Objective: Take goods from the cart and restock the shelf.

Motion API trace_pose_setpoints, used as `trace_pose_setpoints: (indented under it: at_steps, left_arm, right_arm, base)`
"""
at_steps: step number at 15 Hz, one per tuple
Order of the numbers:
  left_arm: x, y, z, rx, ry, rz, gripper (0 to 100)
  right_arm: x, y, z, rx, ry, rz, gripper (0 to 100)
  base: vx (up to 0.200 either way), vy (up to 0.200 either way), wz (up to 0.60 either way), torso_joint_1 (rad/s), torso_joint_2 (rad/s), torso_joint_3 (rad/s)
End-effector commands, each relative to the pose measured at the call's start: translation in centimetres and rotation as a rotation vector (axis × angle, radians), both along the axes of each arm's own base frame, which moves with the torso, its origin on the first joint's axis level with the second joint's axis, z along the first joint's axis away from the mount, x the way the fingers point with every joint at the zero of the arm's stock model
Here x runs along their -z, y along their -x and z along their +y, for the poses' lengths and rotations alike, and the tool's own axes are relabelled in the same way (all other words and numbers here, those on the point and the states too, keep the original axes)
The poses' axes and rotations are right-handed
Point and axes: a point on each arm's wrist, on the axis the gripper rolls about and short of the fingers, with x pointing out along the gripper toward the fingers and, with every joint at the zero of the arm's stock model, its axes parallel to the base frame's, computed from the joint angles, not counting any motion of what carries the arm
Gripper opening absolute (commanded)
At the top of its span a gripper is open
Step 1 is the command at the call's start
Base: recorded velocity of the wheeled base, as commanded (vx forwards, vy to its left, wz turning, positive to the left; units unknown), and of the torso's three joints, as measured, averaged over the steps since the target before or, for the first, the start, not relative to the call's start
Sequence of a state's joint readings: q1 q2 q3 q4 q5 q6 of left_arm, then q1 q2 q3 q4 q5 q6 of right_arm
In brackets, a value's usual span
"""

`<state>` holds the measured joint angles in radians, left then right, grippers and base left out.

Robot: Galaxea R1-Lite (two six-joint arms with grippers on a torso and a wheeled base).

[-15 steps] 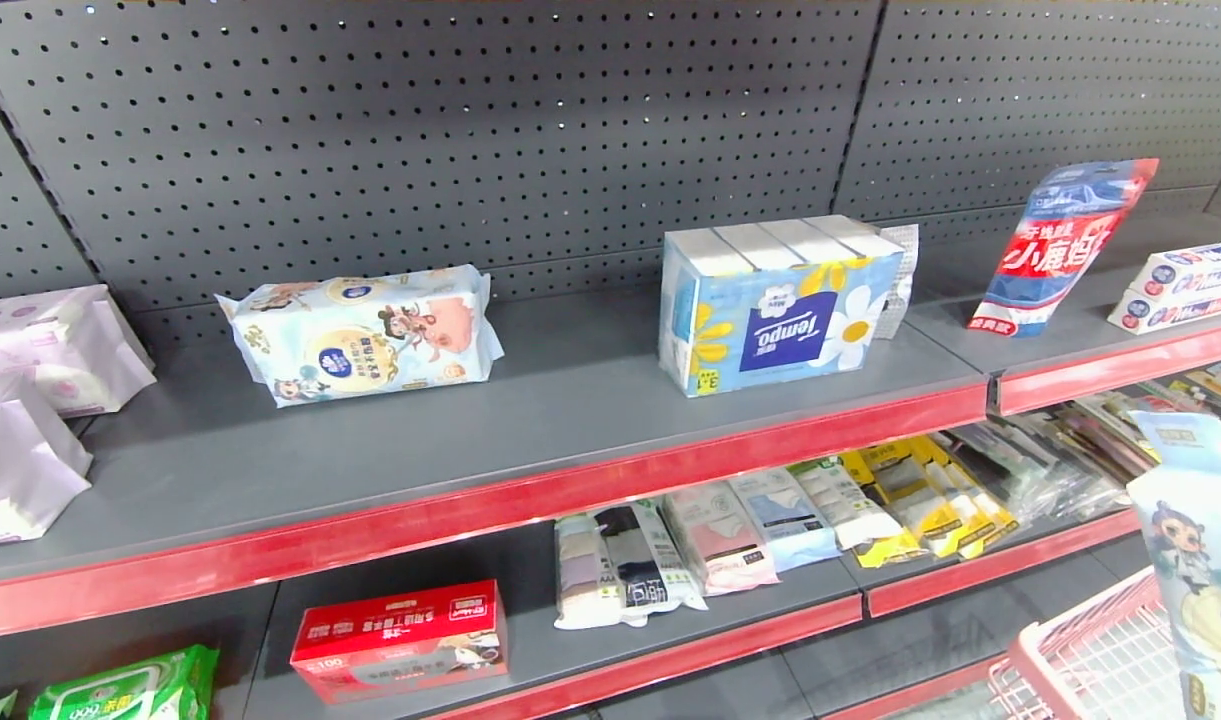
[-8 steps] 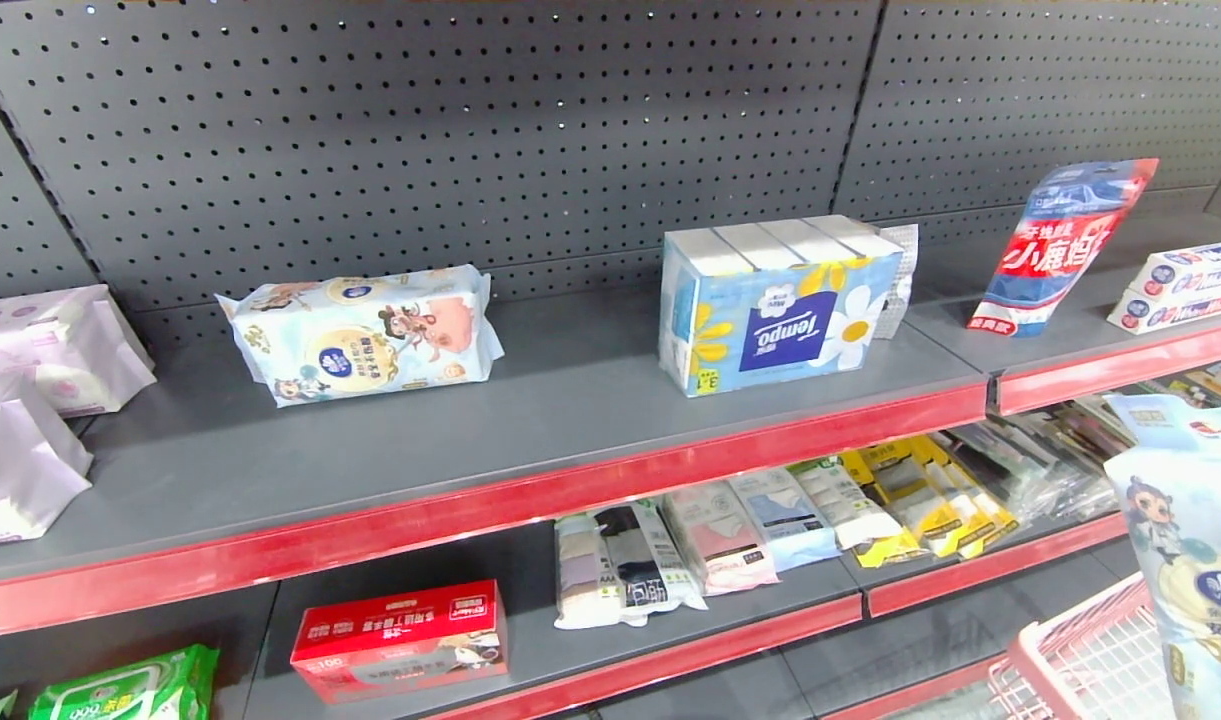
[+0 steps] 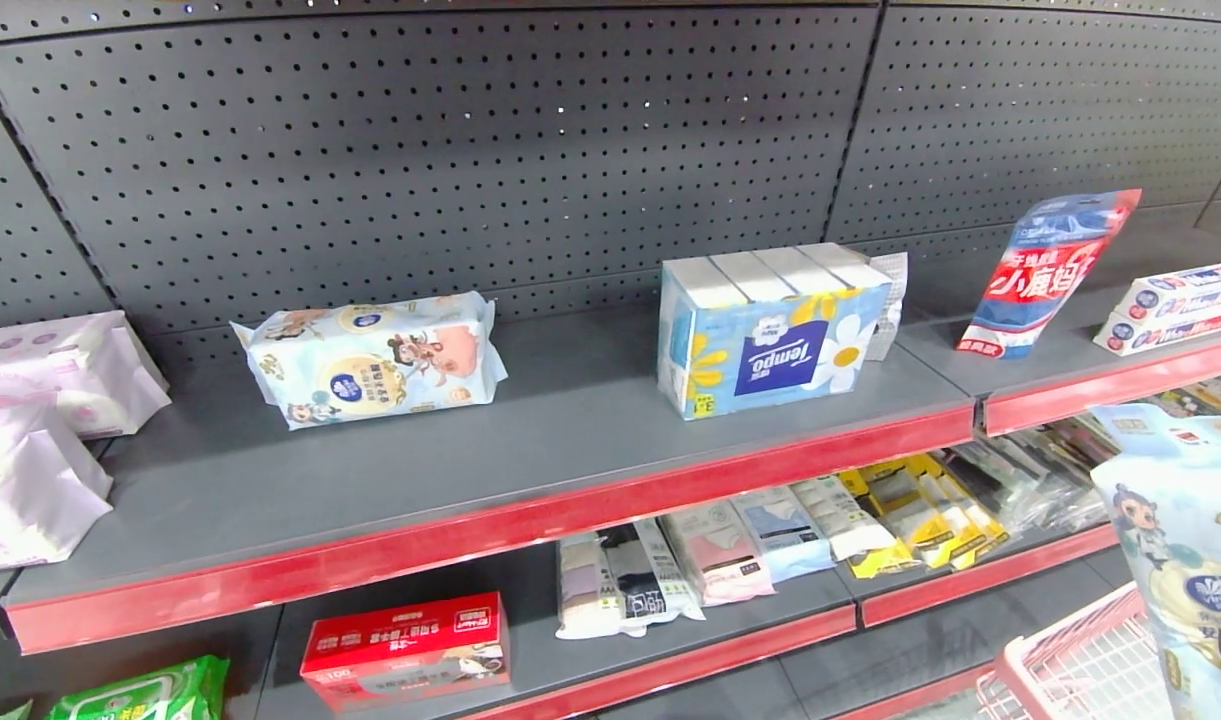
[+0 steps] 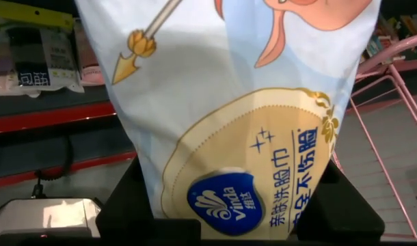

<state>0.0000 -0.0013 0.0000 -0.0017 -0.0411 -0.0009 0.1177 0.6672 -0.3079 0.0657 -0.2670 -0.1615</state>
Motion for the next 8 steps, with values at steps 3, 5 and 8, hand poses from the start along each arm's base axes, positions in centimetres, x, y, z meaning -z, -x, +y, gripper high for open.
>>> trace_pose_setpoints:
  at_steps: [3,5,8]
  left_arm:
    - [0.0,-0.01,0.0,0.0,0.001,0.001,100]
    - [0.0,-0.01,0.0,0.0,0.001,0.001,100]
    - [0.0,-0.01,0.0,0.0,0.001,0.001,100]
  right_arm:
    - [0.02,-0.09,0.02,-0.005,0.008,0.007,0]
    - [0.03,-0.14,0.03,-0.015,0.023,0.013,0]
    - [0.05,-0.36,0.06,-0.018,0.031,0.025,0]
  base:
    - [0.0,0.0,0.0,0.188,-0.41,-0.217]
    - [0.0,0.0,0.0,0.183,-0.38,-0.208]
    - [0.0,0.0,0.0,0.175,-0.37,-0.191]
